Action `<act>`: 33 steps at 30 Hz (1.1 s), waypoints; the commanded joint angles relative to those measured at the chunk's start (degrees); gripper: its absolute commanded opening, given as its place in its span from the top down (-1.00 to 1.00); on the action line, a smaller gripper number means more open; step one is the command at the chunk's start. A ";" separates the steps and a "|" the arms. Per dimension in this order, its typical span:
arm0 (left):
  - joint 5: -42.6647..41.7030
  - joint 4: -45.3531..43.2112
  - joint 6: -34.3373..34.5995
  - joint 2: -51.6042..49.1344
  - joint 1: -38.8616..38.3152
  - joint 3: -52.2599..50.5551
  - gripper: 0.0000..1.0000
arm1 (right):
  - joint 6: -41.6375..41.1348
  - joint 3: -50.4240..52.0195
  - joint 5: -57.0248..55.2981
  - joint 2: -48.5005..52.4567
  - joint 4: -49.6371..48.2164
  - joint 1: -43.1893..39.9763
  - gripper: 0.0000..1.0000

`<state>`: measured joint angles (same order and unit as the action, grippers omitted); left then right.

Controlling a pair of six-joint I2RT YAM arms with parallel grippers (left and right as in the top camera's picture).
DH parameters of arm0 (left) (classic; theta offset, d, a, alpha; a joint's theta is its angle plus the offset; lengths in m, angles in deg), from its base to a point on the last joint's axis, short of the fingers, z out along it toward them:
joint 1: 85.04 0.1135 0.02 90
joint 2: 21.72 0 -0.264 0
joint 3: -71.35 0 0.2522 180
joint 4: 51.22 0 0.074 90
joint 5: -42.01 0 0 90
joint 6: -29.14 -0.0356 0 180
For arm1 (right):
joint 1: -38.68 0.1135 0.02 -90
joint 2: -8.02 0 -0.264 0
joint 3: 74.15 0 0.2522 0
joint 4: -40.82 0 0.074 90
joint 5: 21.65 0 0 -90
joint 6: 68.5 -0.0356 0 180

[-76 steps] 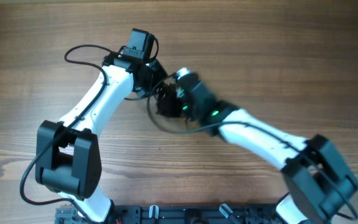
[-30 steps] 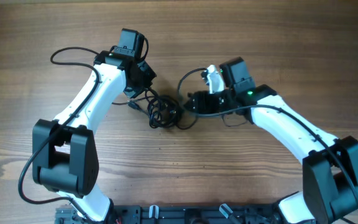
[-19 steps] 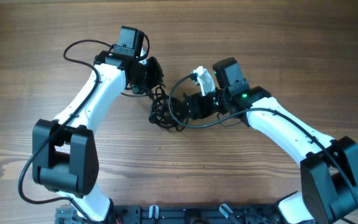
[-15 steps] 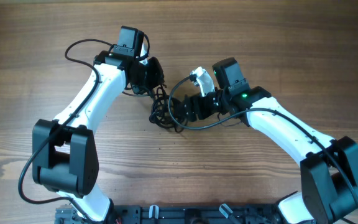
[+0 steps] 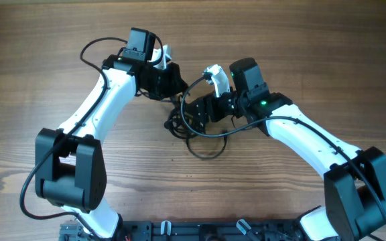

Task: Untangle cables

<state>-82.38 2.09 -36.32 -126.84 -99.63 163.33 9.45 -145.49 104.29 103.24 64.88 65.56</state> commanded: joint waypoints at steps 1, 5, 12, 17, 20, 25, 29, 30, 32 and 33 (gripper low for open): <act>-5.70 -0.39 -4.83 -0.76 0.22 -0.46 0.92 | -0.13 -0.79 2.71 -0.87 0.44 0.28 -0.21; -6.62 -0.39 -4.83 -0.76 0.22 -0.46 0.92 | -1.01 -0.79 4.00 -0.87 0.46 0.28 0.15; -6.75 -0.37 -4.59 -0.76 0.20 -0.46 0.92 | -5.95 -0.79 3.98 -0.87 0.42 0.63 0.41; -7.41 -0.37 -4.61 -0.76 0.20 -0.46 0.92 | -6.10 -0.79 0.70 -0.85 0.20 2.43 0.42; -7.80 -0.37 -4.59 -0.76 0.20 -0.46 0.92 | -6.16 -0.79 -0.37 -0.83 -0.50 3.48 0.45; -7.80 -0.37 -4.61 -0.76 0.20 -0.46 0.92 | -7.89 -0.79 -4.98 -0.83 -2.32 4.46 0.67; -7.80 -0.37 -4.61 -0.76 0.20 -0.46 0.92 | -8.52 -0.79 -5.55 -0.81 -2.86 4.46 0.71; -7.80 -0.37 -4.61 -0.76 0.20 -0.46 0.92 | -8.52 -0.79 -5.53 -0.81 -3.06 4.46 0.71; -7.80 -0.37 -4.61 -0.76 0.20 -0.46 0.92 | -8.50 -0.79 -5.97 -0.81 -3.69 4.46 0.67; -7.80 -0.37 -4.61 -0.76 0.20 -0.46 0.92 | -8.50 -0.79 -6.64 -0.81 -3.78 4.46 0.58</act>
<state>-87.78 1.45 -40.26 -126.95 -99.63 163.30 1.56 -145.49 101.84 103.24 62.11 70.17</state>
